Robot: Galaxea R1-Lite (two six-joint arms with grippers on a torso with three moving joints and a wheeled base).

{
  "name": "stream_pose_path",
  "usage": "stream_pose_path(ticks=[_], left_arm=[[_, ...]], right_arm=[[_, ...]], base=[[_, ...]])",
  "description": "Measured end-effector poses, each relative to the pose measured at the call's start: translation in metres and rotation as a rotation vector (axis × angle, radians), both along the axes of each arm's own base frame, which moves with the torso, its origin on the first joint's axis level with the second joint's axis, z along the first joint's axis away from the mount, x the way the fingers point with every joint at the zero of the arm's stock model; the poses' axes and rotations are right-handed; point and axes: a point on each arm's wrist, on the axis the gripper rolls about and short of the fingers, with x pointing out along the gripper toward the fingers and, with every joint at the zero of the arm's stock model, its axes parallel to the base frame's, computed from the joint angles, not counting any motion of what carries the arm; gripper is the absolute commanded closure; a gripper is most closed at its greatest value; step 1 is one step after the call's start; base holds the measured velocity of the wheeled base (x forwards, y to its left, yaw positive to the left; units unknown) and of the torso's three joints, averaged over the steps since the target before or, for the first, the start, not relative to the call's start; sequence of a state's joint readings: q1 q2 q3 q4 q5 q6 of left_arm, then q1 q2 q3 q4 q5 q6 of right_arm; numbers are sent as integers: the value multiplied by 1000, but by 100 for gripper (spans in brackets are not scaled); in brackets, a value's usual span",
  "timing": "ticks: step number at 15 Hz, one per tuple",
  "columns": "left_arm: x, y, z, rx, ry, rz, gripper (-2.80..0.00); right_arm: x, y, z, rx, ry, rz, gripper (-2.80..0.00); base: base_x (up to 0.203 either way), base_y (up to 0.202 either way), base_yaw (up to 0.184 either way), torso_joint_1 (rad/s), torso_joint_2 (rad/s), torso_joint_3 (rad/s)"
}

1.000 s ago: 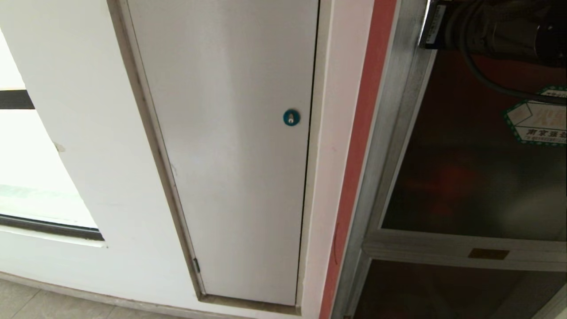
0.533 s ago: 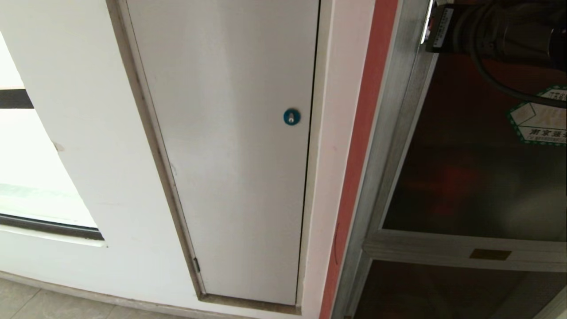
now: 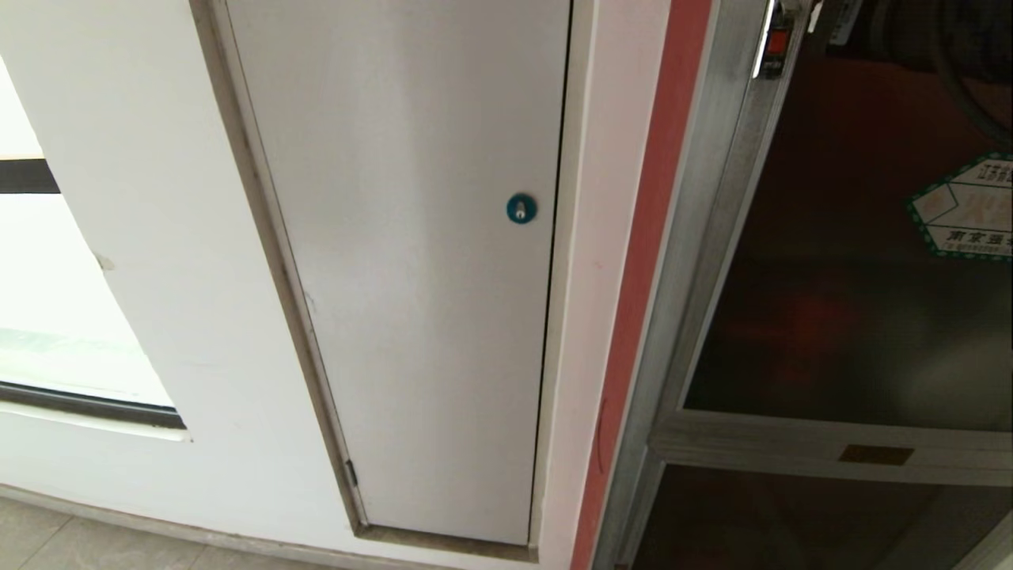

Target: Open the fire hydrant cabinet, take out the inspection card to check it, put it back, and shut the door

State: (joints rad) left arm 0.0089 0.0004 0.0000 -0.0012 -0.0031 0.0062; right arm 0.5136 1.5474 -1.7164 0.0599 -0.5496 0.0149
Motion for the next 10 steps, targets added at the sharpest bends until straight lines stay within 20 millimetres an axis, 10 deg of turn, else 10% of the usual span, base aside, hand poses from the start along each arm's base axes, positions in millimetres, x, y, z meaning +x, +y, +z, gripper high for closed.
stream_pose_path(ticks=[6,10], left_arm=[[0,0,0,0,0,0,0],[0,0,0,0,0,0,0]], right_arm=[[-34,-20,37,63,-20,222,0],[-21,-41,33,151,55,349,0]], base=[[0,0,0,0,0,0],[0,0,0,0,0,0]])
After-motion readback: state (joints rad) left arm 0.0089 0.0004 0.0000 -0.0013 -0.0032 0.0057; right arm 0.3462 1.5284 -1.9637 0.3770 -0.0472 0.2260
